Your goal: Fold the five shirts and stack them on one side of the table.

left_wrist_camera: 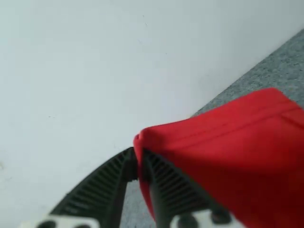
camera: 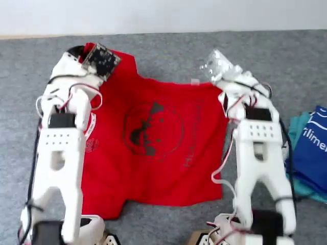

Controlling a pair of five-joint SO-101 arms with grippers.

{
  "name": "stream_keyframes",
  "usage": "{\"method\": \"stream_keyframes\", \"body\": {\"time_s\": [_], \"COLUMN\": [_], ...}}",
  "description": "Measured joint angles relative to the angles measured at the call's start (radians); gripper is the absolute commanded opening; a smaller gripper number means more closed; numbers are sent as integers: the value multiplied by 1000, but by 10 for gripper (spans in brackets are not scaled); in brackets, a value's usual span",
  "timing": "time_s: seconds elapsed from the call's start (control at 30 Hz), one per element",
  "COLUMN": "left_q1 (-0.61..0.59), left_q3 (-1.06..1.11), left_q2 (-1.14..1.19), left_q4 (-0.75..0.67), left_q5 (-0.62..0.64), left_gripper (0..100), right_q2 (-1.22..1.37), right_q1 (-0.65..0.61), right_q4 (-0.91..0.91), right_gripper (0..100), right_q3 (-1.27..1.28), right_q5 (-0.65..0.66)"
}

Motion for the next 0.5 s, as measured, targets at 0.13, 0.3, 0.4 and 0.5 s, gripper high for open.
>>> {"method": "stream_keyframes", "body": {"time_s": [0.13,0.3,0.4,0.5], "left_q1": [-3,-3,-11,-25], "left_q3": [-160,-331,-431,-529], "left_q2": [170,354,454,535], "left_q4": [0,0,0,0], "left_q5": [0,0,0,0], "left_gripper": [3,3,3,3], "right_q2": [170,367,477,571], "right_q1": [0,0,0,0], "right_q4": [0,0,0,0], "right_gripper": [11,11,11,10], "right_q3": [-158,-331,-430,-531], "right_q5": [0,0,0,0]}}
